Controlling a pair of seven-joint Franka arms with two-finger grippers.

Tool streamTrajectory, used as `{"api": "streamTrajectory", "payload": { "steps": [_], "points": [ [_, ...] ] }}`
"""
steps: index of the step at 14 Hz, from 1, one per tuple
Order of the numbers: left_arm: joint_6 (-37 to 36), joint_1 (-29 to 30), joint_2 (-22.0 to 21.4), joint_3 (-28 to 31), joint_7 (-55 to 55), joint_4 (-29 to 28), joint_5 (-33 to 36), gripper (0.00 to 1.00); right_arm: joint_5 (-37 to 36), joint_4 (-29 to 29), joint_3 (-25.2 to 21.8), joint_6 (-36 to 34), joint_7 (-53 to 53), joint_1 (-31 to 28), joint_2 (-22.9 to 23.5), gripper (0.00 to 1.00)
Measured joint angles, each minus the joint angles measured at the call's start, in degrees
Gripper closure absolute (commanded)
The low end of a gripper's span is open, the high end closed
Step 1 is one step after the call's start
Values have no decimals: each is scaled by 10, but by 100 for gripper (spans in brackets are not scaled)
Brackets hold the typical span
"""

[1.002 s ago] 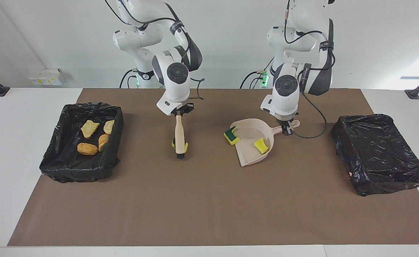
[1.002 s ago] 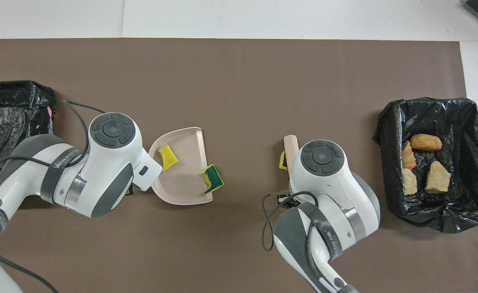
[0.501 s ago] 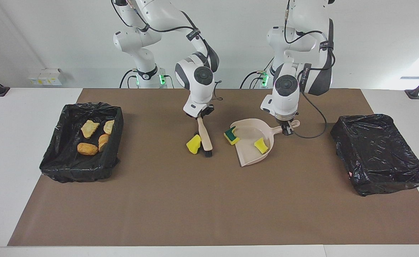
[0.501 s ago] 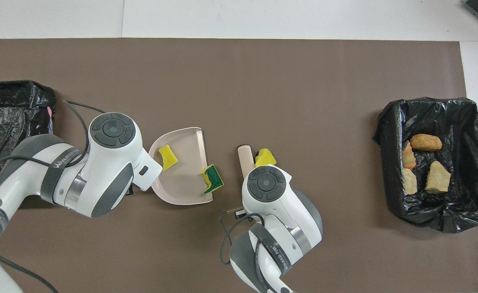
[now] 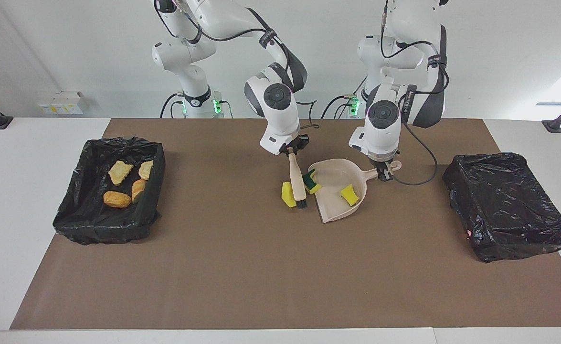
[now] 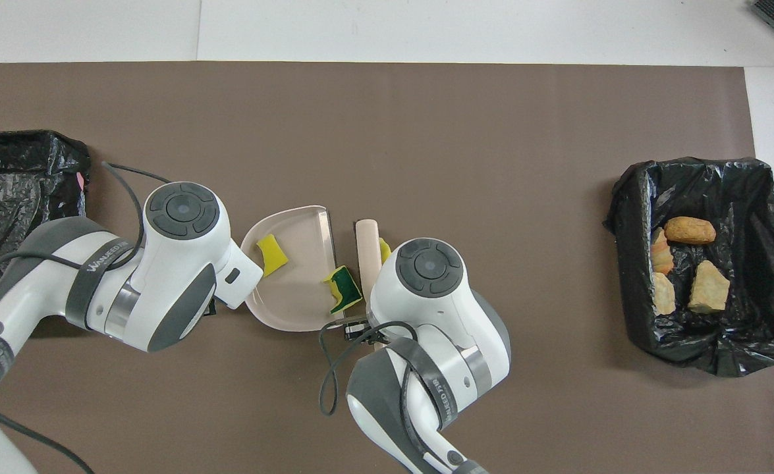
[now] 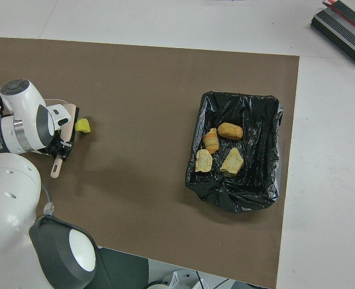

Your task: Sweep and dump trash in bin

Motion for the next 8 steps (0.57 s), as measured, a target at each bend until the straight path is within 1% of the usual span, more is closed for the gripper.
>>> {"api": "streamTrajectory", "payload": {
  "steps": [2, 4, 6, 8],
  "points": [
    [0, 0, 0, 0, 0, 0, 0, 100, 0, 24, -3, -49, 0, -30, -14, 100],
    [0, 0, 0, 0, 0, 0, 0, 100, -4, 27, -5, -86, -15, -66, -31, 100],
    [0, 0, 0, 0, 0, 0, 0, 100, -29, 18, -7, -100, -26, -86, -38, 100],
    [0, 0, 0, 0, 0, 0, 0, 100, -67, -8, -7, -104, -28, -100, -44, 100]
  ]
}}
